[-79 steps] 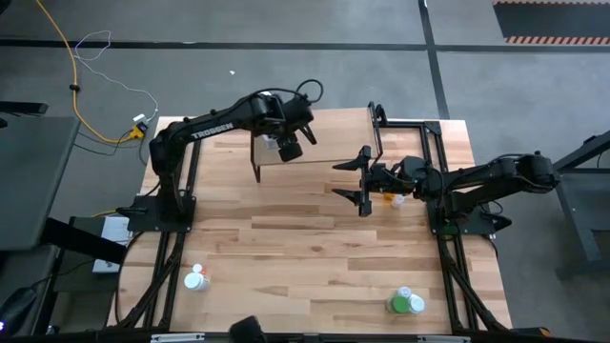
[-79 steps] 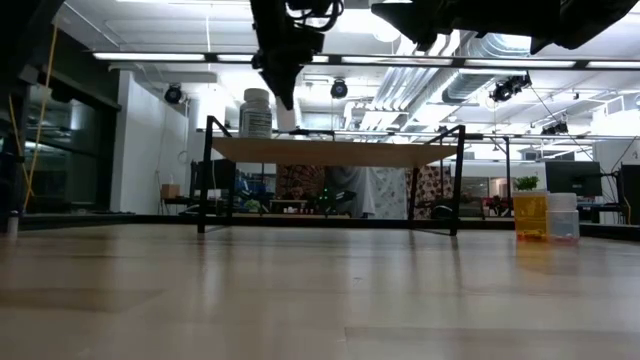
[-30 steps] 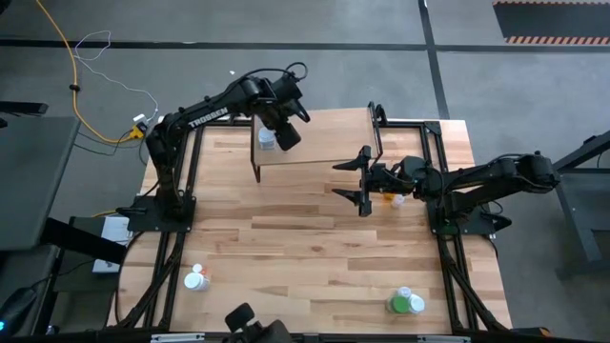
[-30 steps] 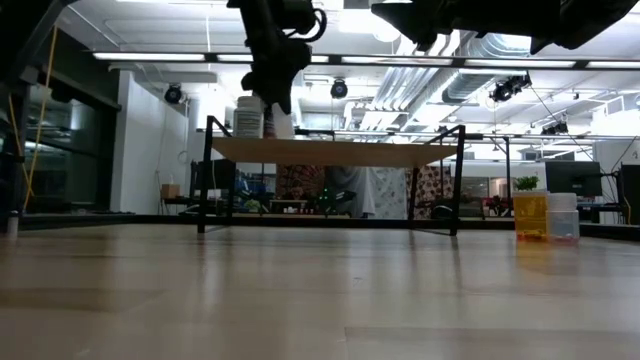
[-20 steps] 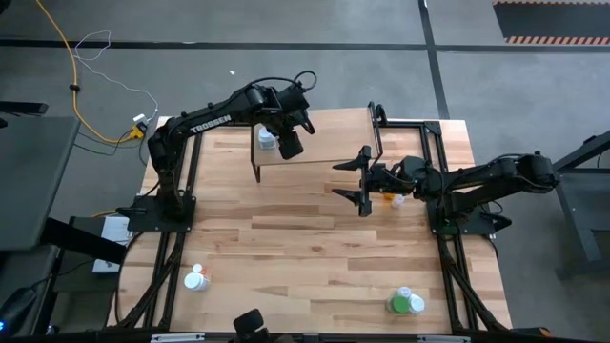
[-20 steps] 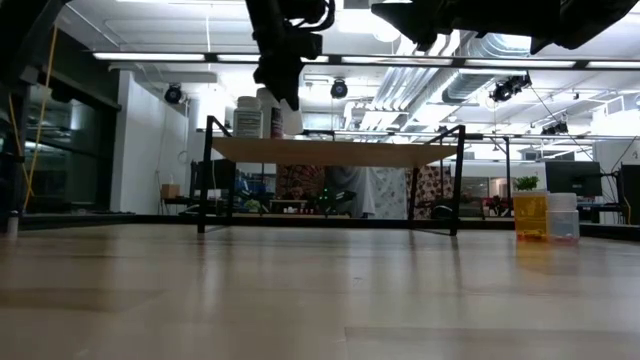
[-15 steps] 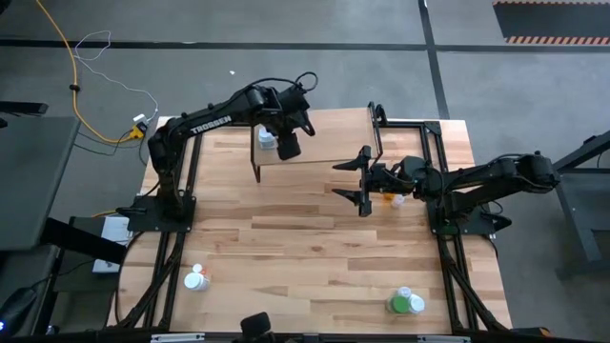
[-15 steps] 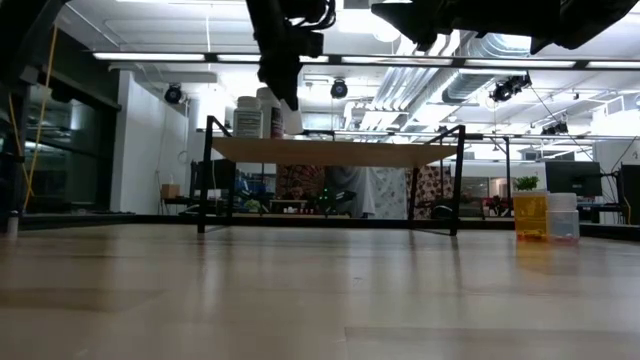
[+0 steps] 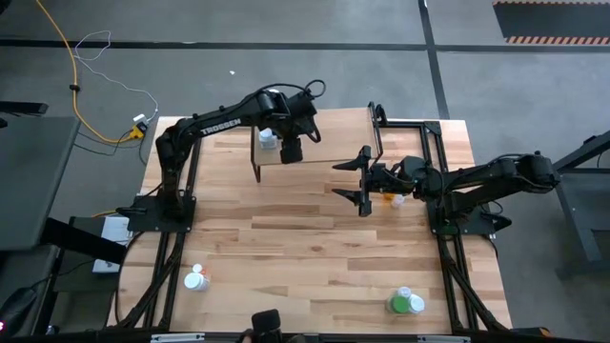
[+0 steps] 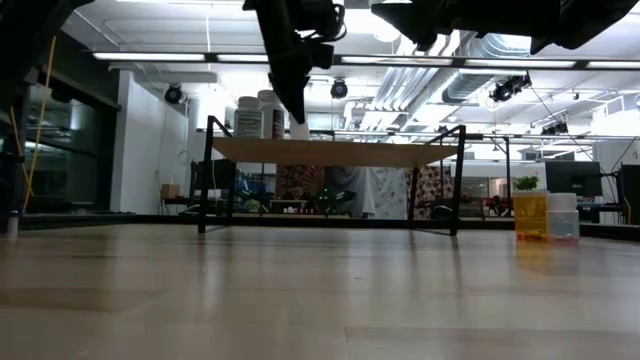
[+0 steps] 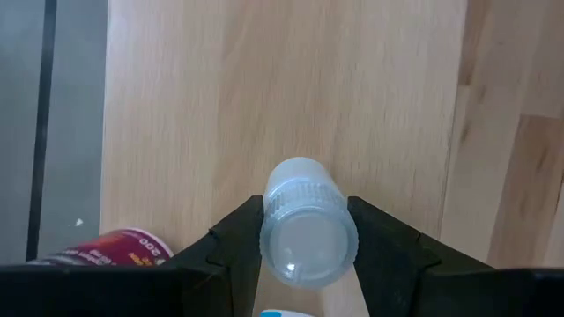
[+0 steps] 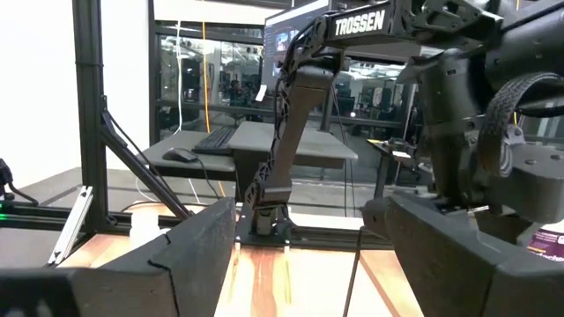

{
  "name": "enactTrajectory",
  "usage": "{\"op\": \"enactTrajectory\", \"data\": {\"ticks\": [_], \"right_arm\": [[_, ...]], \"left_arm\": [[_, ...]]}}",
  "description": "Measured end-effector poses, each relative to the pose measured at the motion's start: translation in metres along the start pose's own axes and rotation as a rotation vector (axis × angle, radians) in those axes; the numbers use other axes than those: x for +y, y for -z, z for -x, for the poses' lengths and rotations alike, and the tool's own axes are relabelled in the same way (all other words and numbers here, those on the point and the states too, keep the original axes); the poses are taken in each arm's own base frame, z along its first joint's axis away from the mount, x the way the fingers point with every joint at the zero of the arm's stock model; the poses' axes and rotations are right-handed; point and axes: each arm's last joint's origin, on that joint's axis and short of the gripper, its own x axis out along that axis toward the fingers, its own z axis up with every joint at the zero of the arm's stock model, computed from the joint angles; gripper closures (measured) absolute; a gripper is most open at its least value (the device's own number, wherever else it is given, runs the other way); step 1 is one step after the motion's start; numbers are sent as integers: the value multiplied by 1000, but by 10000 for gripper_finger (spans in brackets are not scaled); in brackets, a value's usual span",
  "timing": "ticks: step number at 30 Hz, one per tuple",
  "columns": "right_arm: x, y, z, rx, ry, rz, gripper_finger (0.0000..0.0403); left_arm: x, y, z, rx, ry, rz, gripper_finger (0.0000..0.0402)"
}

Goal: Pick and place medicine bottles onto shelf by color
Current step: Put the middle white pill bottle on the shelf

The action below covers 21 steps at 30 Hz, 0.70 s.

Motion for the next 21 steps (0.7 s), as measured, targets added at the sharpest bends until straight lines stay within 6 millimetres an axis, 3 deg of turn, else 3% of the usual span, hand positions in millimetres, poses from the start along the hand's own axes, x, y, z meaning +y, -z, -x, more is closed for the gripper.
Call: {"op": "enactTrajectory", "data": {"ticks": [9, 21], "right_arm": [[0, 0, 0, 0, 5, -1, 119], [0, 0, 0, 0, 5, -1, 119]], "left_arm": [[0, 0, 0, 10, -20, 3, 254], [5, 2, -4, 20, -24, 12, 170]]}}
